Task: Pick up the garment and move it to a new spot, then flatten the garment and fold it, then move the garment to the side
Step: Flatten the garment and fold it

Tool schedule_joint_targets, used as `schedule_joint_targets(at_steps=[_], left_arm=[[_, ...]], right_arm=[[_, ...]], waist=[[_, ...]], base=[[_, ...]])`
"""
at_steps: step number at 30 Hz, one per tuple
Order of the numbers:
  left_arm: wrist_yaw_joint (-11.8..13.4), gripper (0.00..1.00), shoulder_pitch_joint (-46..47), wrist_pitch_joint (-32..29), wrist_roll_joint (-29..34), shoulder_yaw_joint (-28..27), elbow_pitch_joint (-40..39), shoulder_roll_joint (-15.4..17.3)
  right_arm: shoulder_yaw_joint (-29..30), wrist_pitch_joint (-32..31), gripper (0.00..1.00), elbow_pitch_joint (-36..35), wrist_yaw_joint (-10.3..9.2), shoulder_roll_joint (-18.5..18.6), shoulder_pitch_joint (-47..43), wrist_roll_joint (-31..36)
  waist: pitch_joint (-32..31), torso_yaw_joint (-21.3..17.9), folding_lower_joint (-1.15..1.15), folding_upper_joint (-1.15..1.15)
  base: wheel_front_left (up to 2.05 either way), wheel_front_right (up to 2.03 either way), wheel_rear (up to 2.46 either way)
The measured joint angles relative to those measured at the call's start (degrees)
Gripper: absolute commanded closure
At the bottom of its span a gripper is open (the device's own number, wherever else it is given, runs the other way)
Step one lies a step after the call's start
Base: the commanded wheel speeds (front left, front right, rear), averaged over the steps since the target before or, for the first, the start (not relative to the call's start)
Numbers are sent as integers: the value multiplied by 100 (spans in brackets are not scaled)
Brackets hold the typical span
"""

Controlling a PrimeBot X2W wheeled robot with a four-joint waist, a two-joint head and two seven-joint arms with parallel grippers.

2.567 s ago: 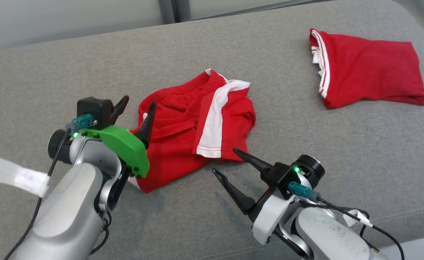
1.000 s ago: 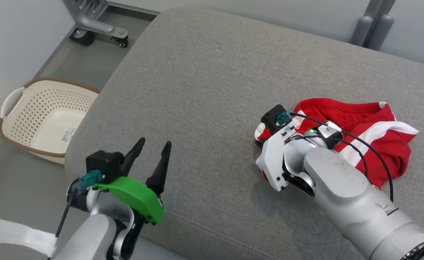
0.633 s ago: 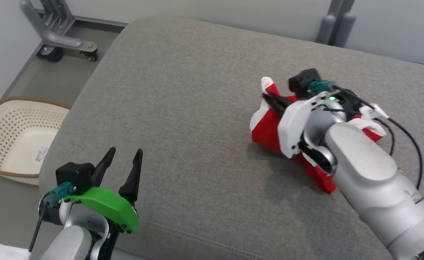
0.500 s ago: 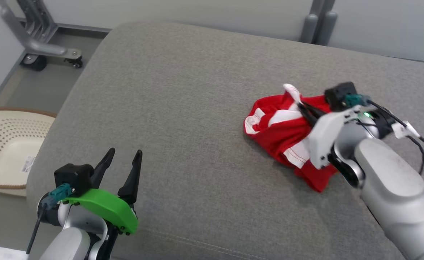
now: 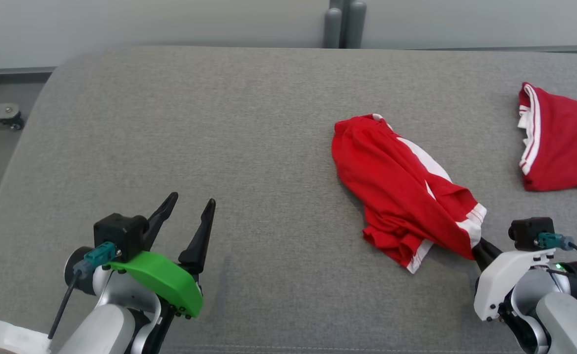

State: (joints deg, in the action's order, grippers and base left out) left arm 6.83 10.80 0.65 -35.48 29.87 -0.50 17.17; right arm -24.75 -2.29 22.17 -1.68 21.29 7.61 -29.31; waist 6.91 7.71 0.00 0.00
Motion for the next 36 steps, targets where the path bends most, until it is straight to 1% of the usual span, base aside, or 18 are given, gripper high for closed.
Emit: schedule_joint_targets(at_steps=[1,2,5,10,12,15,16,19,20,22,24,26,28,32,36], left_arm=[[0,0,42,-14,30,15,-45,0],[0,0,42,-14,30,15,-45,0],[0,0,125,-62,51,31,-165,-5],[0,0,126,-112,76,-20,-197,3],[0,0,126,-113,97,-66,-193,25],[0,0,131,-122,100,-2,-182,-1],[0,0,142,-141,110,14,-181,-27],[0,0,266,-164,122,93,-166,-123],[0,0,325,-164,136,138,-162,-181],[0,0,405,-163,147,198,-148,-294],[0,0,448,-160,146,221,-105,-399],[0,0,452,-153,146,216,-36,-457],[1,0,451,-119,145,202,26,-498],[1,0,448,-103,138,177,109,-541],[1,0,447,-103,123,179,164,-603]], right_arm=[[4,34,100,-77,-1,0,-91,-7],[4,34,100,-77,-1,0,-91,-7],[-8,126,100,-267,3,16,-322,-52],[-160,264,100,-631,126,51,-465,-42],[-178,370,100,-835,171,115,-414,82],[-66,549,100,-1146,151,431,-190,353],[-11,573,100,-1274,109,579,-41,487],[32,580,100,-1744,114,951,624,904],[10,577,100,-1914,124,1024,862,1015],[-142,504,100,-2249,280,1118,1279,1243],[-421,369,100,-2553,490,1136,1602,1449],[-791,223,100,-2786,734,1059,1843,1596],[-1185,63,100,-2953,867,843,2042,1625],[-1878,-309,100,-3098,923,453,2430,1685],[-2428,-731,100,-3042,922,281,2535,1577]], waist=[[15,-81,0,0],[15,-81,0,0],[69,-324,0,0],[168,-730,0,0],[204,-894,0,0],[245,-1113,0,0],[255,-1171,0,0],[267,-1258,0,0],[265,-1250,0,0],[262,-1201,0,0],[257,-1115,0,0],[238,-1001,0,0],[201,-866,0,0],[105,-564,0,0],[23,-247,0,0]], base=[[0,0,0],[0,0,0],[0,0,0],[0,0,0],[0,0,0],[0,0,0],[0,0,0],[0,0,0],[0,0,0],[0,0,0],[0,0,0],[0,0,0],[0,0,0],[0,0,0],[0,0,0]])
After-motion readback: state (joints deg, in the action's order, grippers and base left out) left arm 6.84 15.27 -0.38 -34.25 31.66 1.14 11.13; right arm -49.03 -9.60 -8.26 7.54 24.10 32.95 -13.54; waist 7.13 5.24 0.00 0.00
